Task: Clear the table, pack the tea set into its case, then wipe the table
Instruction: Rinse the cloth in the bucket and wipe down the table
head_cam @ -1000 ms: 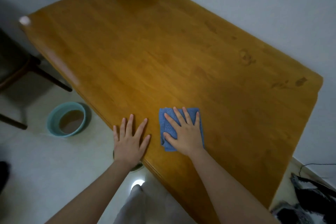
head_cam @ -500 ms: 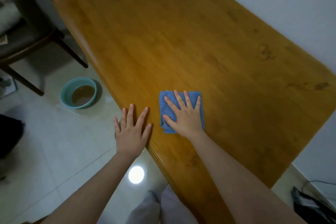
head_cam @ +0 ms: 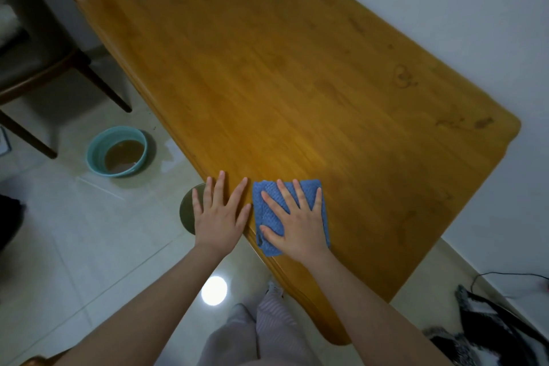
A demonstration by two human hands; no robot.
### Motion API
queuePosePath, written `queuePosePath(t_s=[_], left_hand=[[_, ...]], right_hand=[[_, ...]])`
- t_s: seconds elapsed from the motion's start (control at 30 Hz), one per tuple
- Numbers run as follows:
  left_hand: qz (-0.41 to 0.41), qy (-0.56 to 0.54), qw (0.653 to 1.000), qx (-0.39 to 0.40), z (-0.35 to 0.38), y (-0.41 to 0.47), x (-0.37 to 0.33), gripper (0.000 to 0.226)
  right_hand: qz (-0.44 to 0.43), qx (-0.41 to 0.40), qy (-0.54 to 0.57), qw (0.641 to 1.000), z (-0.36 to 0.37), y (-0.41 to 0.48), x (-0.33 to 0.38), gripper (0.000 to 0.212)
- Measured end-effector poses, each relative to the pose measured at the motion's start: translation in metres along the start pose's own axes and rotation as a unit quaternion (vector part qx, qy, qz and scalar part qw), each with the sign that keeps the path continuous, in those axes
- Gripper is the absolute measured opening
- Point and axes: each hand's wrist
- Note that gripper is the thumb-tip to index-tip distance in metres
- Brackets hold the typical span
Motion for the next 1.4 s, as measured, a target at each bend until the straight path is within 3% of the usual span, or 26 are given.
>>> queuePosePath(t_s=[0.27, 0.57, 1.0, 1.23, 1.4], left_hand=[[0.017, -0.016, 1.0, 0.012, 0.011, -0.007, -0.021, 0.064], [0.04, -0.003, 0.999, -0.007, 0.02, -0.023, -0.038, 0.059], [-0.138, -0.037, 0.989, -0.025, 0.036, -0.018, -0.12, 0.063], [-0.189, -0.046, 0.98, -0.045, 0.037, -0.037, -0.133, 0.063], [-0.183, -0.038, 0.982, -0.039, 0.044, -0.053, -0.139, 0.061]], right_hand=[[0.026, -0.002, 0.001, 1.0, -0.001, -0.043, -0.037, 0.068], [0.049, 0.017, -0.002, 0.999, -0.011, -0.018, -0.085, 0.066], [0.001, 0.026, -0.03, 0.999, -0.028, 0.075, -0.166, 0.067], [-0.023, 0.018, -0.026, 0.999, -0.021, 0.029, -0.154, 0.065], [-0.064, 0.012, -0.016, 0.998, -0.017, -0.02, -0.138, 0.065]])
Point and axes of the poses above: each hand's wrist, its own y-axis towards the middle knuckle, its own z-axis out of the palm, x = y × z, and after that the axes turned 12 degrees about z, right-handed
